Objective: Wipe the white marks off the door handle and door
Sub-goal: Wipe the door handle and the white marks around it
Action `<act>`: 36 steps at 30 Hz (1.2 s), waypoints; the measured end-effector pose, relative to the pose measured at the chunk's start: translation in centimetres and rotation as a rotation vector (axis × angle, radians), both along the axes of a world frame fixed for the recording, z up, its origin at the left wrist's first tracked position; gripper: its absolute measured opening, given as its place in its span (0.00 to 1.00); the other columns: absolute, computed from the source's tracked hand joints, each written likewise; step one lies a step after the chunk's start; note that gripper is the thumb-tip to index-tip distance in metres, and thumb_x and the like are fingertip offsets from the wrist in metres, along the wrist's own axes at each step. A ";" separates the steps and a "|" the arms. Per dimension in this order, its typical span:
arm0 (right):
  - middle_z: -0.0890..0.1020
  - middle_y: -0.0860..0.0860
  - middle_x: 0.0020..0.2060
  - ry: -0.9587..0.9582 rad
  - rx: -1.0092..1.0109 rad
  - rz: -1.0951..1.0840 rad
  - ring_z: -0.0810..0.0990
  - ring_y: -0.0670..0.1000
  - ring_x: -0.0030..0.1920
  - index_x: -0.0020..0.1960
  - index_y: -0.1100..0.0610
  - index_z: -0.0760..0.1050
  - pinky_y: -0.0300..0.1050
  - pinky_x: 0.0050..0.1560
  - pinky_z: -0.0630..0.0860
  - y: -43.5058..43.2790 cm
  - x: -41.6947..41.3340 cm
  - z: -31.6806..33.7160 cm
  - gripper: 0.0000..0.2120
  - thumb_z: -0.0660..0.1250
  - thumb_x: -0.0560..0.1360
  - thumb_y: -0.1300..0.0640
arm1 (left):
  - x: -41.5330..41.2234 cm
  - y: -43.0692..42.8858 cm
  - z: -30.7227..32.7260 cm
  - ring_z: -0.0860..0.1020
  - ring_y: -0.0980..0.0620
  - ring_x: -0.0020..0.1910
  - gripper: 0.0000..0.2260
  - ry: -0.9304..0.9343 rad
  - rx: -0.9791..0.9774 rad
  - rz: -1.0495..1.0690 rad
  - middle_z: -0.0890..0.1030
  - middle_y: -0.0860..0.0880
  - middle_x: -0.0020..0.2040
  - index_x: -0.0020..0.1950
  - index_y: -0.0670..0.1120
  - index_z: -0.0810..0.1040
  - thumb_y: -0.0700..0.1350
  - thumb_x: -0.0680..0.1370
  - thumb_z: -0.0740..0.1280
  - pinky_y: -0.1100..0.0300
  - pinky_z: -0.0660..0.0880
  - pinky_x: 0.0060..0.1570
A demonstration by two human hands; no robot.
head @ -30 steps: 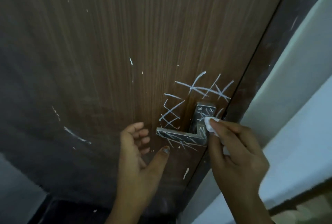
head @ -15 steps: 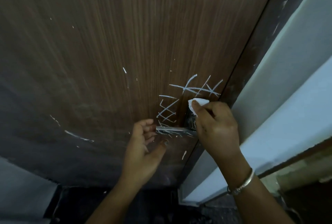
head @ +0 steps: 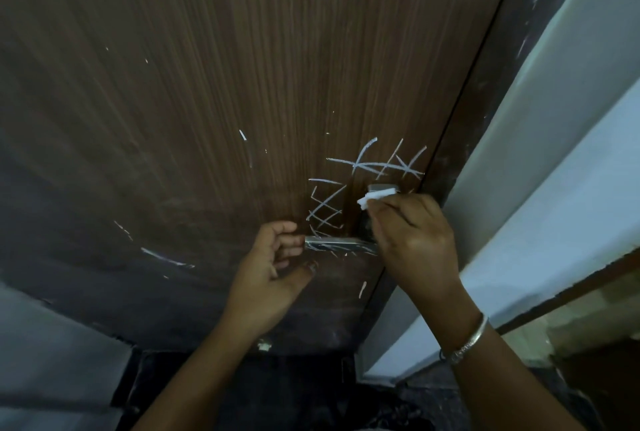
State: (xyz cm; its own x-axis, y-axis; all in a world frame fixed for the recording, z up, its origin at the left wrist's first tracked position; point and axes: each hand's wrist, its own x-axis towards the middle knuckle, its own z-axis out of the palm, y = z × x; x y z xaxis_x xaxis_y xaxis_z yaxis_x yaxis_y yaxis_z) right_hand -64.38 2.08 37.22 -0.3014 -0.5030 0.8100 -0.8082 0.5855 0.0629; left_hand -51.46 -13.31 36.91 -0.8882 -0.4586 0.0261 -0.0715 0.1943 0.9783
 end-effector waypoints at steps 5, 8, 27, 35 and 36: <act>0.83 0.59 0.42 0.029 -0.039 0.029 0.81 0.59 0.42 0.49 0.64 0.81 0.48 0.48 0.77 -0.9 0.0 -0.1 0.06 0.68 0.74 0.63 | 0.3 -0.6 0.1 0.78 0.57 0.53 0.22 -0.028 -0.038 -0.059 0.79 0.55 0.53 0.53 0.59 0.73 0.36 0.69 0.71 0.57 0.74 0.56; 0.83 0.59 0.41 0.037 -0.045 0.061 0.81 0.59 0.40 0.47 0.64 0.82 0.48 0.45 0.78 -0.9 -0.1 -0.2 0.06 0.68 0.74 0.63 | 0.1 -0.9 0.2 0.78 0.56 0.52 0.21 -0.033 -0.039 -0.063 0.80 0.55 0.51 0.54 0.58 0.74 0.36 0.69 0.71 0.52 0.75 0.57; 0.82 0.59 0.35 -0.065 -0.144 -0.009 0.80 0.58 0.35 0.44 0.64 0.82 0.43 0.39 0.77 -0.3 0.2 0.0 0.08 0.65 0.75 0.62 | -1.1 -0.8 -0.2 0.79 0.56 0.43 0.19 0.036 -0.064 -0.012 0.81 0.50 0.42 0.50 0.57 0.74 0.34 0.69 0.70 0.66 0.75 0.47; 0.82 0.59 0.35 -0.143 -0.192 -0.034 0.81 0.57 0.35 0.43 0.64 0.82 0.43 0.38 0.78 0.1 0.4 0.6 0.09 0.65 0.74 0.61 | -1.5 -1.5 -0.6 0.78 0.58 0.38 0.16 0.044 -0.086 -0.007 0.80 0.52 0.37 0.46 0.57 0.77 0.35 0.69 0.71 0.69 0.73 0.41; 0.82 0.59 0.35 -0.140 -0.191 -0.032 0.81 0.58 0.35 0.44 0.64 0.82 0.44 0.38 0.78 -0.1 0.5 0.6 0.08 0.65 0.74 0.61 | -1.6 -1.6 -0.7 0.78 0.57 0.39 0.16 0.043 -0.088 0.003 0.79 0.52 0.37 0.45 0.56 0.77 0.35 0.69 0.71 0.67 0.73 0.42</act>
